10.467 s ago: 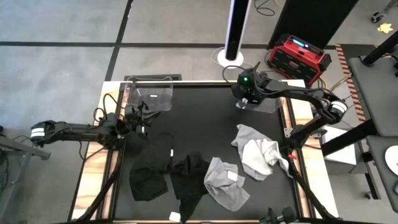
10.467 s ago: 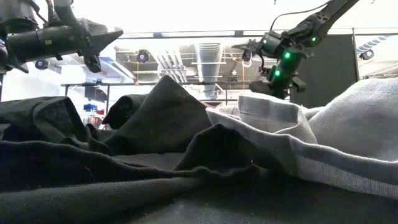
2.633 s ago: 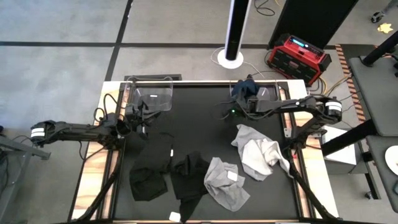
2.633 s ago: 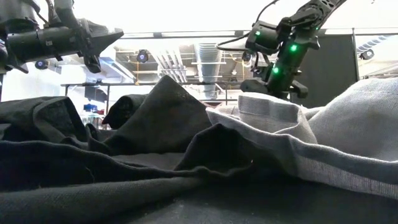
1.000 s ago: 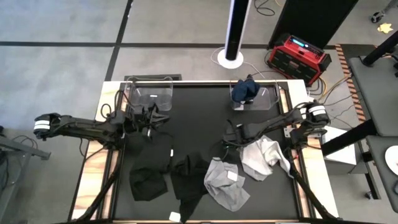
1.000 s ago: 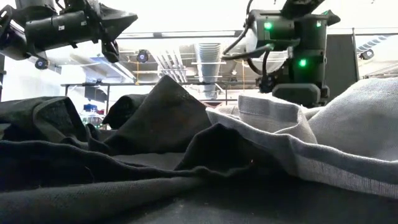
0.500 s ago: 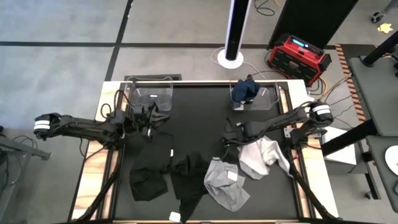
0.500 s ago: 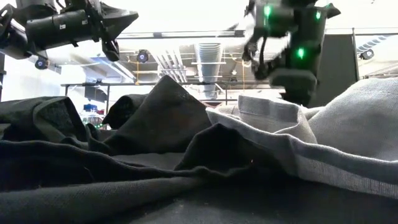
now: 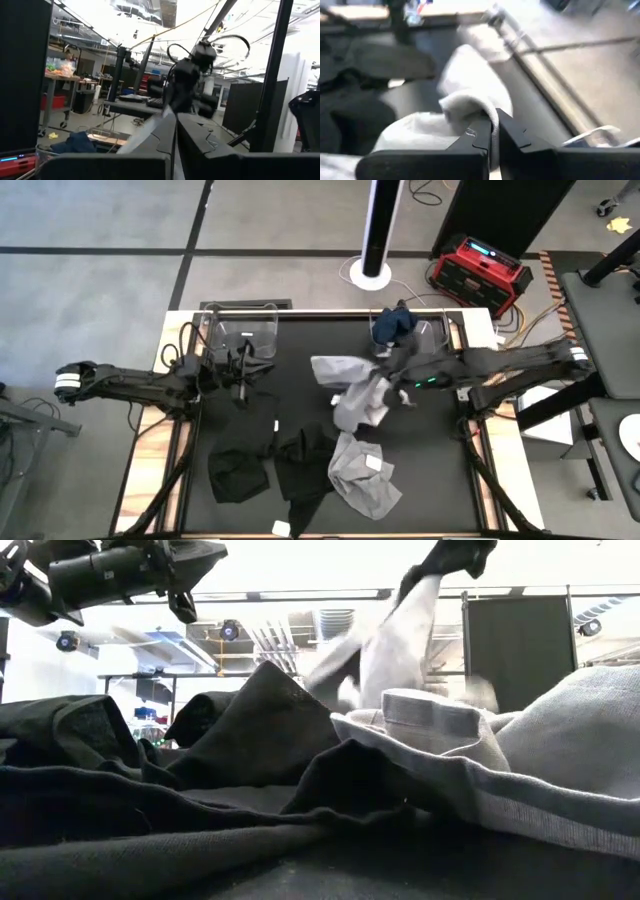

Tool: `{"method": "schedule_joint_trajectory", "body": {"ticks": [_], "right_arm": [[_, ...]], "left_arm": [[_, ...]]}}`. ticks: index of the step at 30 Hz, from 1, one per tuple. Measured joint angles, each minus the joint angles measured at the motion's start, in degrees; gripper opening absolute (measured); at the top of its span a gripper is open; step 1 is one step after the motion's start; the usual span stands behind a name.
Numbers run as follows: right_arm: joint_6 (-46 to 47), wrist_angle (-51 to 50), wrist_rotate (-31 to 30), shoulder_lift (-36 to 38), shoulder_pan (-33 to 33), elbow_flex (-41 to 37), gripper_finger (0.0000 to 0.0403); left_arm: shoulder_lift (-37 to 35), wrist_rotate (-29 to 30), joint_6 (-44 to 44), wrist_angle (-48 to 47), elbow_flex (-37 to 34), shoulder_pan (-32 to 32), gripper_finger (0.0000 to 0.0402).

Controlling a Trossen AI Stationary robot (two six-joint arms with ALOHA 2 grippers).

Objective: Sort towels by color in basket
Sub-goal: Put the top gray towel into the left transparent bin

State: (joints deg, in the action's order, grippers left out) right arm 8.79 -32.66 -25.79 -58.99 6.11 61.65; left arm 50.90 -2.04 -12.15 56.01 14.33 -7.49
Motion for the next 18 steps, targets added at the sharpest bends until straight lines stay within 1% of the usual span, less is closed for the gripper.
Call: {"method": "schedule_joint_trajectory", "body": {"ticks": [2, 4, 5, 7, 10, 12, 15, 18], "right_arm": [[-2.29, 1.48, -3.1, 3.09, 0.02, -0.07, 0.0009], [-4.49, 5.63, -5.25, 5.21, 0.02, -0.36, 0.0009], [-6.03, 7.63, -4.94, 6.0, 0.0, -0.47, 0.0009], [-8.4, 12.12, -2.14, 6.61, -0.15, -0.48, 0.0009], [-9.97, 16.46, 1.98, 6.42, -0.12, -0.42, 0.0009], [-10.76, 19.1, 3.61, 6.23, -0.12, -0.38, 0.0009], [-12.29, 22.71, 3.79, 5.57, -0.13, -0.28, 0.0009], [-13.26, 26.29, 3.79, 4.37, -0.15, -0.28, 0.0009]], "left_arm": [[0.02, 0.0, 0.99, -0.08, 0.0, 0.0, 0.0], [0.01, 0.0, 2.62, 0.01, 0.0, 0.0, 0.0], [0.01, 0.02, 3.14, 0.07, 0.0, 0.0, 0.0], [0.03, 0.02, 3.68, 0.49, 0.0, 0.0, 0.0], [0.01, 0.04, 5.59, 1.45, 0.0, 0.0, 0.0], [0.01, 0.04, 8.05, 1.63, 0.0, 0.0, 0.0003], [0.01, 0.07, 12.03, 1.86, 0.0, 0.0, 0.0023], [0.1, 0.09, 13.14, 1.91, 0.0, 0.0, 0.0058]]}}
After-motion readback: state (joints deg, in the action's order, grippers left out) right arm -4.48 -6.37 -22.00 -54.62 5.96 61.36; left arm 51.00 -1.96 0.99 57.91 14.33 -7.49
